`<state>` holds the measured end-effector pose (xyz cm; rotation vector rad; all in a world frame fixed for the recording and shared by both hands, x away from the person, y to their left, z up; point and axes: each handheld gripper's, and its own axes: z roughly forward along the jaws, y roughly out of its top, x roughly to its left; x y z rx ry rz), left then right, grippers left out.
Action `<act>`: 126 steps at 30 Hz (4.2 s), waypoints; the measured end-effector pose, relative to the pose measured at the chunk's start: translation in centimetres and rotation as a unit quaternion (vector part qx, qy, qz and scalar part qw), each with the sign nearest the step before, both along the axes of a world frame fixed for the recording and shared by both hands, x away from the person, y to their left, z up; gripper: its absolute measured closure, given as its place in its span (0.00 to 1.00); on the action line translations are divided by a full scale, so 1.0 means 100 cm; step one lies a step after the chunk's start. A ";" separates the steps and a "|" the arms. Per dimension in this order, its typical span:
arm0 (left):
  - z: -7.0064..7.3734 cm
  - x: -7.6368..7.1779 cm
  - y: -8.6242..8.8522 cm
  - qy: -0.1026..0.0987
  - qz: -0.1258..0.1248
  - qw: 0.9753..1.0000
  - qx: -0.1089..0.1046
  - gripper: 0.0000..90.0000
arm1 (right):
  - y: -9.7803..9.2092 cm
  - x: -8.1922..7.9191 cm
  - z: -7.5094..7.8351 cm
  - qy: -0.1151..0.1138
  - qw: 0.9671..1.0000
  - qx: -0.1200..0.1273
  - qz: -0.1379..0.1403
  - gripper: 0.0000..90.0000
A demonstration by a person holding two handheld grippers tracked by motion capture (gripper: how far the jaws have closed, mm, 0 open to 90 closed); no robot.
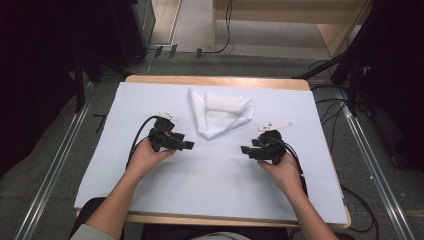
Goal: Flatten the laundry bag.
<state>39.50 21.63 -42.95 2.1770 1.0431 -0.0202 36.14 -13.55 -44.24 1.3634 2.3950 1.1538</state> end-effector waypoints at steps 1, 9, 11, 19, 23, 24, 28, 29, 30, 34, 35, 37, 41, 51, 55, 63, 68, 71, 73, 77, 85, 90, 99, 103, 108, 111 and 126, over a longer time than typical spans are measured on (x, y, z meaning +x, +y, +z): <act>0.000 0.000 0.000 0.000 0.000 1.000 0.000 0.41 | 0.000 0.000 0.000 0.000 1.000 0.000 0.000 0.51; 0.000 0.000 0.000 -0.001 0.000 1.000 -0.003 0.41 | -0.001 0.004 0.000 0.002 1.000 0.011 -0.007 0.52; 0.000 0.000 0.000 0.000 -0.001 1.000 -0.003 0.41 | -0.001 0.005 0.001 0.001 1.000 0.012 -0.008 0.52; 0.002 -0.002 0.003 -0.001 0.002 1.000 -0.008 0.41 | 0.004 0.012 0.010 -0.003 1.000 0.015 -0.013 0.53; 0.005 -0.005 0.007 -0.005 0.002 1.000 -0.009 0.41 | 0.012 0.018 0.012 0.002 1.000 0.016 -0.006 0.52; 0.006 -0.005 0.008 -0.006 0.002 1.000 -0.009 0.41 | 0.014 0.020 0.014 0.003 1.000 0.019 -0.004 0.52; 0.008 -0.004 0.014 -0.006 0.009 1.000 -0.021 0.41 | 0.019 0.031 0.022 0.003 1.000 0.018 -0.006 0.53; 0.009 -0.004 0.014 -0.006 0.012 1.000 -0.022 0.41 | 0.020 0.035 0.023 0.006 1.000 0.015 -0.005 0.53; 0.009 -0.003 0.015 -0.005 0.015 1.000 -0.024 0.41 | 0.024 0.043 0.027 0.010 1.000 0.021 -0.004 0.53; 0.009 0.000 0.015 -0.004 0.013 1.000 -0.024 0.41 | 0.031 0.052 0.032 0.007 1.000 0.018 -0.001 0.53; 0.009 0.001 0.014 -0.003 0.012 1.000 -0.023 0.41 | 0.036 0.062 0.036 0.006 1.000 0.013 -0.002 0.52; 0.009 0.001 0.014 -0.003 0.011 1.000 -0.024 0.41 | 0.037 0.070 0.037 0.008 1.000 0.022 -0.009 0.53; 0.009 0.003 0.013 -0.002 0.011 1.000 -0.024 0.41 | 0.033 0.091 0.036 0.011 0.999 0.010 -0.031 0.52; 0.009 0.003 0.013 -0.007 0.009 1.000 -0.027 0.42 | 0.014 0.124 0.024 0.007 0.996 0.009 -0.084 0.38; 0.008 0.003 0.010 -0.006 0.004 1.000 -0.017 0.42 | 0.016 0.137 0.017 -0.002 0.995 0.005 -0.104 0.32; 0.006 0.003 0.008 -0.005 0.001 1.000 -0.014 0.42 | 0.031 0.161 0.000 0.011 0.991 0.021 -0.131 0.33; 0.007 0.004 0.011 -0.003 0.005 1.000 -0.017 0.42 | 0.053 0.164 -0.023 0.024 0.992 -0.017 -0.120 0.41; 0.006 0.004 0.012 -0.003 0.008 1.000 -0.018 0.42 | 0.056 0.163 -0.023 0.013 0.993 -0.028 -0.117 0.49; 0.006 0.004 0.012 -0.004 0.007 1.000 -0.016 0.42 | 0.059 0.161 -0.023 0.002 0.993 -0.048 -0.110 0.60; 0.006 0.004 0.012 -0.003 0.008 1.000 -0.014 0.42 | 0.066 0.157 -0.022 -0.012 0.991 -0.081 -0.103 0.73; 0.005 0.004 0.013 0.000 0.011 1.000 -0.013 0.42 | 0.058 0.159 -0.017 0.019 0.994 -0.037 -0.103 0.92; 0.005 0.005 0.015 0.000 0.014 1.000 -0.014 0.42 | 0.054 0.157 -0.009 0.011 0.995 -0.029 -0.095 0.92; 0.006 0.006 0.018 0.002 0.019 1.000 -0.018 0.42 | 0.048 0.145 0.021 -0.016 0.997 0.000 -0.072 0.92; 0.007 0.006 0.022 0.004 0.026 0.999 -0.022 0.43 | 0.051 0.132 0.035 -0.025 0.999 0.003 -0.048 0.92; 0.008 0.006 0.025 0.002 0.031 0.999 -0.022 0.43 | 0.061 0.109 0.054 -0.044 0.999 0.005 -0.013 0.91; 0.008 0.006 0.026 0.003 0.035 0.999 -0.024 0.43 | 0.062 0.099 0.060 -0.048 0.999 0.014 -0.006 0.91; 0.007 0.005 0.027 0.000 0.038 0.999 -0.023 0.43 | 0.045 0.042 0.058 -0.068 0.998 0.004 0.011 0.89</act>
